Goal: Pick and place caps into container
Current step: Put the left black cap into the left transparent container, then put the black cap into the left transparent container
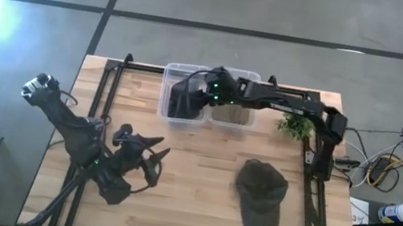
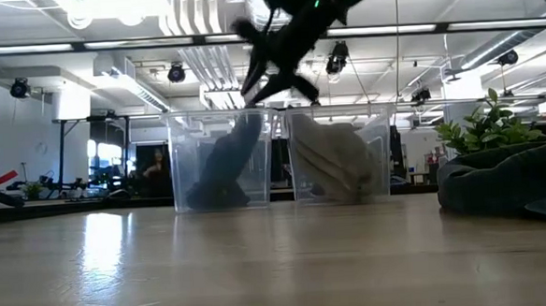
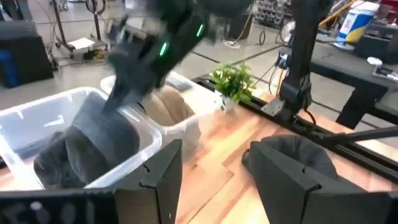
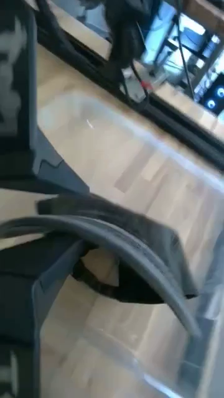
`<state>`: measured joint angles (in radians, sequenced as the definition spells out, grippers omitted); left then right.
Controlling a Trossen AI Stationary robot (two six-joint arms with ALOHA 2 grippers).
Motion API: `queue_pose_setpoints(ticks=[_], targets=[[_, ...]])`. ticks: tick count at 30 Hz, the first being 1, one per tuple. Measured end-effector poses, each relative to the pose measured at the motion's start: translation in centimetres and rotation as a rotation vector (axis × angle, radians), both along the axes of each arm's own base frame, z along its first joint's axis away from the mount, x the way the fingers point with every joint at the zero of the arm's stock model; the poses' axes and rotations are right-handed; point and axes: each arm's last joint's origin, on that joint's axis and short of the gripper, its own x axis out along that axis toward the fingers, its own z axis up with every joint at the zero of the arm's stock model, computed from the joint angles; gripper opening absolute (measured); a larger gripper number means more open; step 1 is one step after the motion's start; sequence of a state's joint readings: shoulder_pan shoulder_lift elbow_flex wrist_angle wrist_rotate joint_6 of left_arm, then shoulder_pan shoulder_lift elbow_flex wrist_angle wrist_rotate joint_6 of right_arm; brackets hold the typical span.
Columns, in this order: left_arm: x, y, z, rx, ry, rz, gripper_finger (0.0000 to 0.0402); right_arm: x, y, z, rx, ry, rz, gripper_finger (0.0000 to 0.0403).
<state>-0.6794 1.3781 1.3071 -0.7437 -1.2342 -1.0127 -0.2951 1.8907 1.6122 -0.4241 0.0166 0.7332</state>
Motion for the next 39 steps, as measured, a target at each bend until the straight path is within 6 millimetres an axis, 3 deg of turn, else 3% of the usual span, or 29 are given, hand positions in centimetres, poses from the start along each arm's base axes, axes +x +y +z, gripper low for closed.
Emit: queue_pose_setpoints(ticks=[6, 9, 13, 19, 23, 29, 33, 39], targets=[[0.9, 0.8, -2.5, -0.082, 0.059, -0.019, 0.0181, -4.0, 3.3, 6.3, -0.164, 0.017, 0.137, 0.0173], [2.2, 1.5, -4.1, -0.173, 0.102, -0.065, 0.0181, -8.0, 6.8, 8.8, -0.167, 0.106, 0.247, 0.0192], [4.2, 2.1, -5.8, -0.27, 0.069, -0.181, 0.0181, -14.2, 12.5, 9.0, -0.037, 0.328, 0.293, 0.0197], [7.0, 2.0, -6.6, -0.252, -0.082, -0.371, 0.0181, -21.0, 19.7, 4.8, 0.147, 0.384, 0.142, 0.0188], [8.1, 2.1, -7.3, -0.26, -0.067, -0.383, 0.0181, -22.6, 22.2, -0.5, 0.232, 0.388, 0.016, 0.0182], [8.6, 1.8, -7.7, -0.306, -0.054, -0.381, 0.0181, -22.8, 22.1, -8.2, 0.197, 0.471, -0.183, 0.0171], [8.3, 1.3, -8.1, -0.353, -0.03, -0.385, 0.0181, -22.4, 21.2, -11.1, 0.108, 0.505, -0.29, 0.0169], [7.5, 0.3, -8.8, -0.416, 0.024, -0.383, 0.0181, -18.4, 21.4, -14.2, 0.121, 0.395, -0.036, 0.0167]])
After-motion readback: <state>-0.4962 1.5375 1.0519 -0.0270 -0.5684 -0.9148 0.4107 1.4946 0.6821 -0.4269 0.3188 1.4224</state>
